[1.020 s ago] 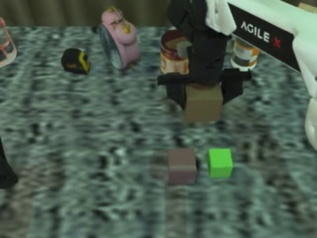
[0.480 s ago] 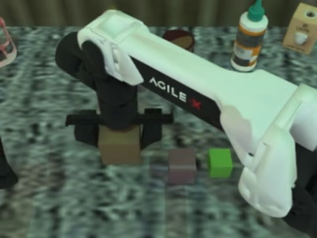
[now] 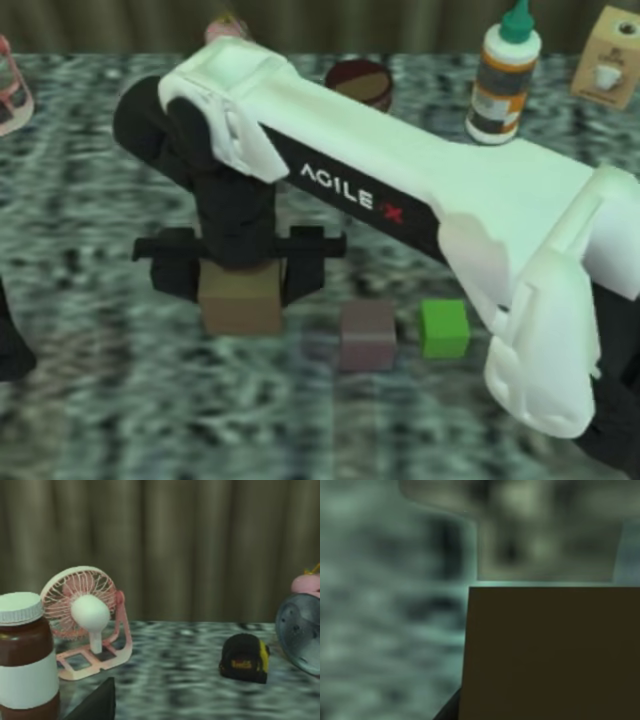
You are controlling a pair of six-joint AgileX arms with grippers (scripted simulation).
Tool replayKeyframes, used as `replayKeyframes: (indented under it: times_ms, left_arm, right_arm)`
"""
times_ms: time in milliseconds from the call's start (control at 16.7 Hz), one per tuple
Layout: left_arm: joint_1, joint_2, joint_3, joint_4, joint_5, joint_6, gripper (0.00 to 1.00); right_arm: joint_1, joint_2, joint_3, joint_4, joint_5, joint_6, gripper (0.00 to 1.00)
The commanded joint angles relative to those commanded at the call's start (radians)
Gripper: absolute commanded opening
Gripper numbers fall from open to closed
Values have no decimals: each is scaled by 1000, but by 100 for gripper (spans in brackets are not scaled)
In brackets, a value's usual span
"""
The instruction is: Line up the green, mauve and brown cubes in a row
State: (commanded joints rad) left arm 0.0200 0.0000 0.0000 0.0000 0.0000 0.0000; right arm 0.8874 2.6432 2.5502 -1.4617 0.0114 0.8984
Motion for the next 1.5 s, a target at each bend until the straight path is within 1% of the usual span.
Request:
replayKeyframes:
  times_ms: [240,360,660,1440,1500]
  left_arm:
    - [0,0,0,0,0,0,100]
    - [0,0,0,0,0,0,100]
    - [0,0,0,0,0,0,100]
    - [0,0,0,0,0,0,100]
    - [0,0,0,0,0,0,100]
  right_arm:
    - [2,-12,-190,163,0,1,0]
    - [3,-14,-242,216,1,3,0]
    - [4,-13,-254,227,1,4,0]
    - [4,-13,-254,227,1,4,98]
    - [4,-13,-254,227,1,4,100]
